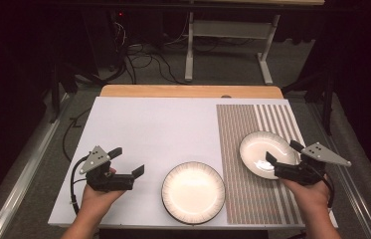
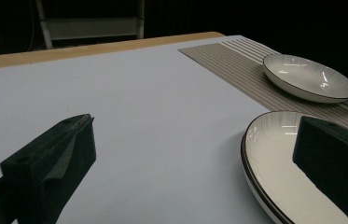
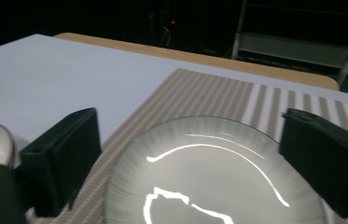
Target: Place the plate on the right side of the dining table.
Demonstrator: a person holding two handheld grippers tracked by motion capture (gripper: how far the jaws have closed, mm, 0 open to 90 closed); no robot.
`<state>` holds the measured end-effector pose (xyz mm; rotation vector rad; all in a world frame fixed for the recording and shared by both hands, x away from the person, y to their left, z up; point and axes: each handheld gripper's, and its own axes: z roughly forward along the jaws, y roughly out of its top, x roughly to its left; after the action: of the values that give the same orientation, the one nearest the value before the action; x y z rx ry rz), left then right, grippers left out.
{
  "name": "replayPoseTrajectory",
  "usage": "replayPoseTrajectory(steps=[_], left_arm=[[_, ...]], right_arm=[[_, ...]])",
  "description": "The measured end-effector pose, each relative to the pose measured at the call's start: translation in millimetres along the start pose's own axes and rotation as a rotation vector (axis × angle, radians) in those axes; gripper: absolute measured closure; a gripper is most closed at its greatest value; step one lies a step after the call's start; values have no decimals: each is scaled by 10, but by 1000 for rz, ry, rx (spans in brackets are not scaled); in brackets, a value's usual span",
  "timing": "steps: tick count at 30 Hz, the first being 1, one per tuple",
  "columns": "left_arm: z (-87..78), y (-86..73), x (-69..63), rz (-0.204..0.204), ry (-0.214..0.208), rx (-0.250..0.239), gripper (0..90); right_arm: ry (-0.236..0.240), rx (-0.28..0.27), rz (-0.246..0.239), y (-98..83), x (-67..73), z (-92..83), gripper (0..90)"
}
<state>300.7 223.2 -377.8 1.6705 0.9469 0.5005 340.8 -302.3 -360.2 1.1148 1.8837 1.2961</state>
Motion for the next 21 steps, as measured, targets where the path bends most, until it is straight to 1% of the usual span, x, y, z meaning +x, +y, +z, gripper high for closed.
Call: replayPoseTrajectory(steps=[2, 4, 6, 8, 9, 11, 12, 14, 16, 19, 20, 21], left_arm=[[-19, 14, -27, 13, 6, -9, 0], [-36, 28, -56, 21, 3, -19, 0], [-50, 37, -82, 35, -1, -22, 0], [-57, 33, -114, 46, -6, -23, 0], [-56, 30, -125, 47, -7, -24, 0], [-64, 21, -151, 50, -13, -21, 0], [-70, 16, -165, 51, -17, -21, 0], [-85, 11, -197, 52, -26, -16, 0], [-97, 12, -221, 54, -29, -21, 0], [-109, 12, -258, 65, -31, -24, 0], [-111, 10, -267, 70, -33, -23, 0], [-111, 9, -271, 75, -31, -22, 0]], right_arm=[[34, -5, -15, 33, 140, -1, 9], [71, -15, -35, 60, 295, 2, 9], [104, -19, -53, 81, 485, 4, 8], [124, -15, -60, 84, 630, 10, 8], [140, -16, -76, 81, 724, 20, 9], [159, -17, -85, 76, 836, 24, 9], [171, -19, -78, 71, 889, 16, 8], [183, -23, -98, 51, 957, 10, 9], [188, -24, -112, 10, 980, 11, 8], [209, -29, -105, -58, 942, 22, 9], [205, -30, -108, -74, 920, 25, 9], [207, -28, -102, -86, 895, 29, 9]])
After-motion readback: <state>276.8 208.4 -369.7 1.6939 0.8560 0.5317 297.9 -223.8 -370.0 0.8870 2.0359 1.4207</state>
